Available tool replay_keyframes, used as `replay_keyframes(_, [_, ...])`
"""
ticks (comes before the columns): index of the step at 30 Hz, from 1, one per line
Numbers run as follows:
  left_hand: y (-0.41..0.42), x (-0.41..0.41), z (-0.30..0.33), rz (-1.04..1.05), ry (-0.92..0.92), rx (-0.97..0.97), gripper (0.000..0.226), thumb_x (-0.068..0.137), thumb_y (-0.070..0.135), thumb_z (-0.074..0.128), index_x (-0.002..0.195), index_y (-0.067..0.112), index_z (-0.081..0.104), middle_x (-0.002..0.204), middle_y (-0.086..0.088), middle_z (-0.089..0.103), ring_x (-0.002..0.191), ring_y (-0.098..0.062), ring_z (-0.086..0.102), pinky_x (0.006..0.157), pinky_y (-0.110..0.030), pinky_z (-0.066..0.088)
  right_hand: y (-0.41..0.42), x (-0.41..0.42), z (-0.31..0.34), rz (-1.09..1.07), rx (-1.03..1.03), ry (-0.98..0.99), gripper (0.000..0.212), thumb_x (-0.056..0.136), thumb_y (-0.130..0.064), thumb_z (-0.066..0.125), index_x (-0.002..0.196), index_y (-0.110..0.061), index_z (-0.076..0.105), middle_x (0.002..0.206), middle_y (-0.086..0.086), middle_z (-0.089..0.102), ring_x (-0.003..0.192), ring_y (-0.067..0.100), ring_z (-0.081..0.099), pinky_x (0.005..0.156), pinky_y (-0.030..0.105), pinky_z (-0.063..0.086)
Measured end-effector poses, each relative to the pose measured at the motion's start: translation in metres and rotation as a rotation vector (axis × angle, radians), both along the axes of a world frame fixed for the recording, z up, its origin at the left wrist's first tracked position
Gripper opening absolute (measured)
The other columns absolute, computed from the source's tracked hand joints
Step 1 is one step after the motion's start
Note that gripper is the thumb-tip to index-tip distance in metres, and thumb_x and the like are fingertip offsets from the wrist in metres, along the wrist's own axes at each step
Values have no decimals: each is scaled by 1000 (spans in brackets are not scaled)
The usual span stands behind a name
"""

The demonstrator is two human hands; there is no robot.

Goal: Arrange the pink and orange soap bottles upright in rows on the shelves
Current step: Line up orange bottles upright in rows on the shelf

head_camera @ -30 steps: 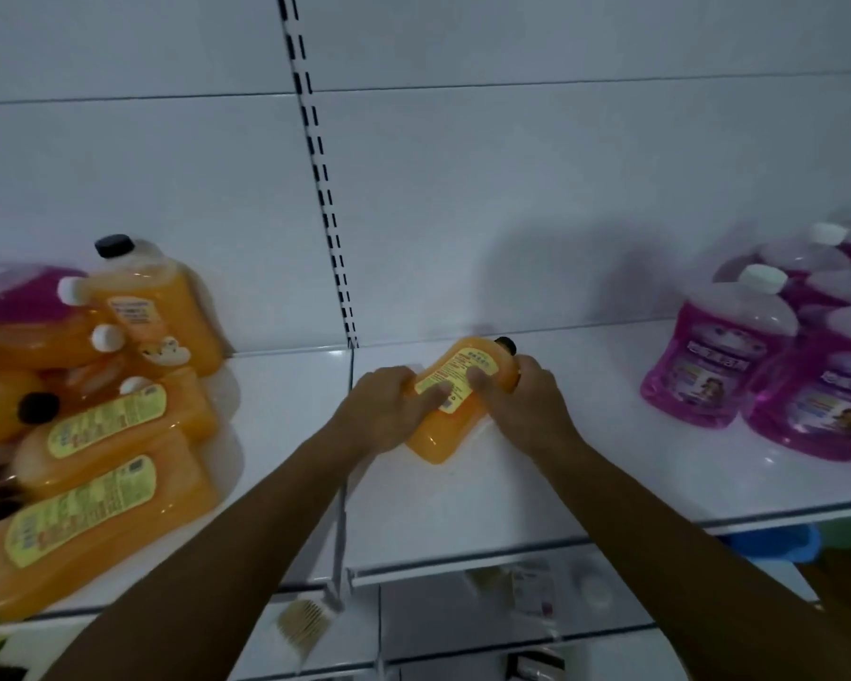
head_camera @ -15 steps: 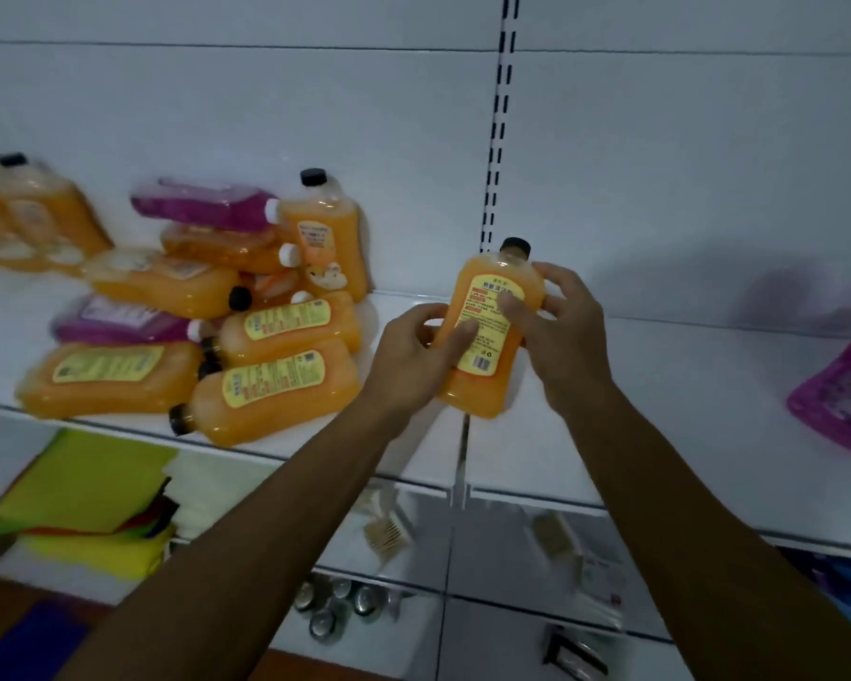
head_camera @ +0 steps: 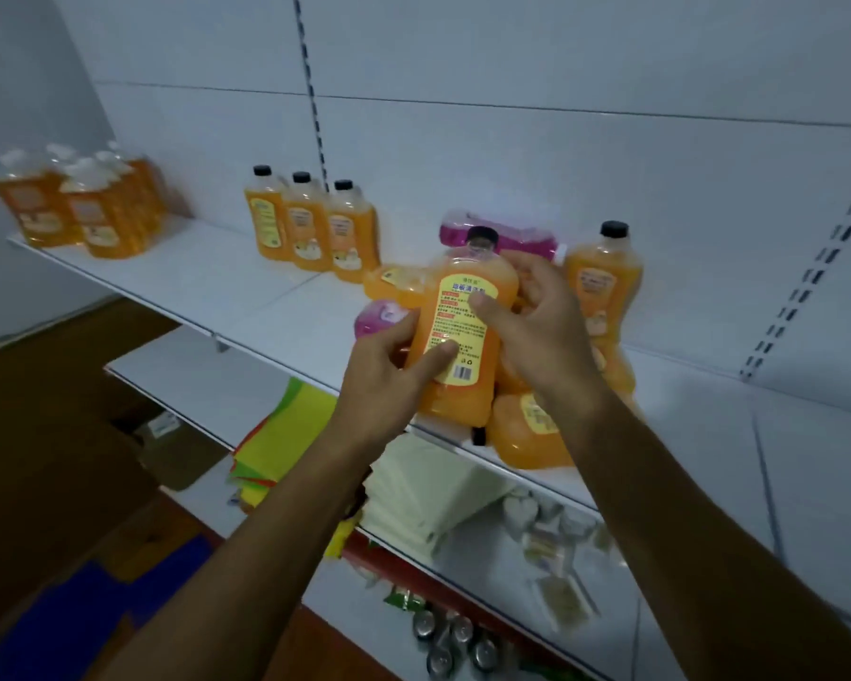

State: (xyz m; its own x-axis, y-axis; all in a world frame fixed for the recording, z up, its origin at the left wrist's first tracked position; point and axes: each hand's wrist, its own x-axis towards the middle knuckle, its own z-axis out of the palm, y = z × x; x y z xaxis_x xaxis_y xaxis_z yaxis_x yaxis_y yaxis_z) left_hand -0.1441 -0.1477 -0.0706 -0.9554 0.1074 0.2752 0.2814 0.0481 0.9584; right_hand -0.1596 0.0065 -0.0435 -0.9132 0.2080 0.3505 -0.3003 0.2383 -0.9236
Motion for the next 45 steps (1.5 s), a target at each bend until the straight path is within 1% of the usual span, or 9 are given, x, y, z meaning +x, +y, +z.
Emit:
replay_keyframes(4, [-83, -25, -4, 50, 16, 29, 36, 92, 20, 63, 128, 18, 60, 105, 3, 73, 92, -15, 71, 75, -31, 58, -91, -30, 2, 52, -56, -6, 45, 89, -25, 69, 128, -36, 51, 107, -22, 55, 90, -1, 62, 61, 19, 56])
replay_keyframes(7, [-134, -49, -1, 67, 16, 44, 34, 93, 17, 61, 127, 20, 60, 103, 4, 73, 90, -13, 71, 72, -26, 58, -146, -54, 4, 74, -89, -8, 44, 88, -21, 69, 126, -35, 52, 101, -23, 57, 90, 4, 65, 65, 25, 59])
replay_keyframes(14, [-205, -117, -8, 82, -7, 10, 34, 94, 14, 60, 127, 22, 58, 109, 1, 71, 95, -11, 70, 83, -32, 57, -226, -124, -7, 30, -195, 6, 46, 86, -11, 69, 124, -33, 54, 118, -6, 62, 99, 10, 65, 67, 25, 59])
replay_keyframes(18, [-222, -164, -21, 101, -28, 22, 35, 94, 15, 60, 128, 22, 57, 111, 3, 70, 97, -9, 69, 84, -28, 56, -251, -174, -22, -8, -192, 32, 49, 86, -9, 67, 128, -30, 53, 126, -2, 58, 107, 15, 62, 73, 33, 61])
replay_keyframes(24, [-244, -239, -33, 165, -31, -49, 44, 91, 19, 63, 135, 22, 53, 112, 11, 68, 97, -6, 67, 79, -18, 55, -283, -248, -38, -61, -142, 58, 50, 88, -10, 65, 132, -29, 49, 128, -5, 54, 112, 11, 57, 73, 20, 58])
replay_keyframes(31, [-270, -309, -47, 148, 7, -104, 48, 87, 25, 69, 133, 23, 53, 105, 25, 63, 94, 5, 64, 70, -10, 51, -307, -306, -51, -139, 33, 108, 51, 88, -15, 65, 135, -22, 44, 131, -2, 51, 117, 15, 54, 83, 23, 57])
replay_keyframes(36, [-287, -353, -58, 60, 31, -65, 49, 86, 21, 71, 133, 19, 55, 112, 9, 68, 98, -3, 66, 79, -22, 56, -327, -334, -60, -214, 159, 98, 56, 92, -17, 60, 142, -25, 36, 140, -3, 42, 127, 17, 46, 97, 41, 52])
replay_keyframes(41, [-302, -391, -73, -43, 69, -93, 50, 86, 20, 72, 133, 21, 54, 114, 7, 68, 104, -8, 65, 86, -37, 58, -340, -348, -68, -304, 180, 117, 56, 91, -21, 58, 141, -34, 36, 149, 2, 34, 133, 17, 42, 97, 40, 52])
replay_keyframes(45, [-303, -405, -84, -112, 103, -83, 62, 82, 18, 75, 138, 20, 47, 125, 7, 62, 112, -6, 60, 90, -25, 54, -341, -346, -76, -347, 181, 139, 55, 92, -18, 59, 139, -33, 35, 151, 6, 32, 132, 18, 43, 95, 34, 53])
